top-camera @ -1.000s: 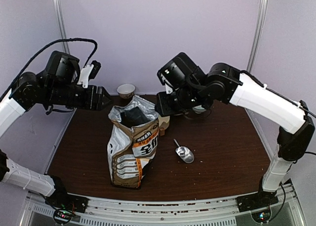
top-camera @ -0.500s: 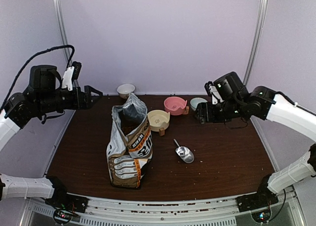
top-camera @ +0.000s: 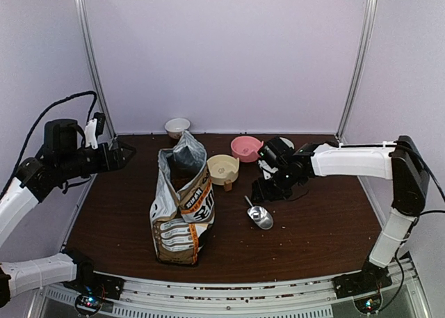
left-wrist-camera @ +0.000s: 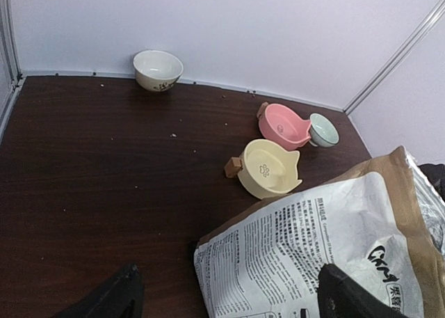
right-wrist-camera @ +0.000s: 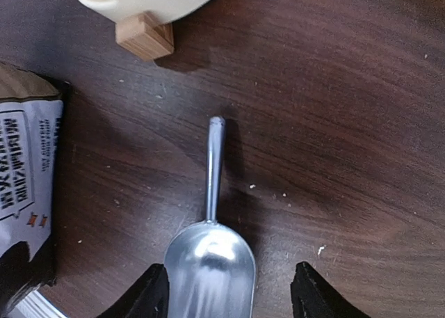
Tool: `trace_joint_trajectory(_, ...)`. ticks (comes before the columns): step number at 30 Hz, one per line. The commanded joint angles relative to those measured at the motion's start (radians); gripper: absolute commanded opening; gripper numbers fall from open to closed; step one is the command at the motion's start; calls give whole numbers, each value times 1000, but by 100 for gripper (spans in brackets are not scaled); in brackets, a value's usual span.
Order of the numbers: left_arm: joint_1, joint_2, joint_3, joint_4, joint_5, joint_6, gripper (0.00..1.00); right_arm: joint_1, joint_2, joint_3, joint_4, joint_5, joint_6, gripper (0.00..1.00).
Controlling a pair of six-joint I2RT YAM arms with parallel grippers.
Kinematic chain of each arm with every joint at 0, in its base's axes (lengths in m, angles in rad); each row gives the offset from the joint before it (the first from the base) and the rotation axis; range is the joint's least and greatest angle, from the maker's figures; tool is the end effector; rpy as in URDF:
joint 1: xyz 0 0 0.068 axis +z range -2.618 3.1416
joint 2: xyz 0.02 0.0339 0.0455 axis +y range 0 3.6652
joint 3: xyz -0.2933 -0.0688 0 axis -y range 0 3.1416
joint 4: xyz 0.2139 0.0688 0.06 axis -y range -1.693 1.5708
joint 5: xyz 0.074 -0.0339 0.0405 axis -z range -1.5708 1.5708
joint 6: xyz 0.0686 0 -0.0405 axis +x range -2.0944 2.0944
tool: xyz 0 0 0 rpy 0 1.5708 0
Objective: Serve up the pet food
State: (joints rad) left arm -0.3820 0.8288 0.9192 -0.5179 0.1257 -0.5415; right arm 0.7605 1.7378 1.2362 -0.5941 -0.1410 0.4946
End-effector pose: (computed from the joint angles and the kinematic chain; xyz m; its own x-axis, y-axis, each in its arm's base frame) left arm 0.1440 -0.0671 0.3499 -0.5749 -0.3201 -0.7530 0.2094 0.8321 -0.5136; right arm 0.2470 0.2483 0.2263 -0.9131 -0.2200 -0.3433 -0.3358 0.8833 0.3271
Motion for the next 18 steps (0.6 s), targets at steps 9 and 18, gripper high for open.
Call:
trace_joint_trajectory(9,6,-88,-53,-46,-67,-36,89,50,-15,-118,54,-73,77,52)
trace_joint_trajectory(18,7,-98,-37,-63,-51,-43,89,224,29,-40,78,-62,185,52)
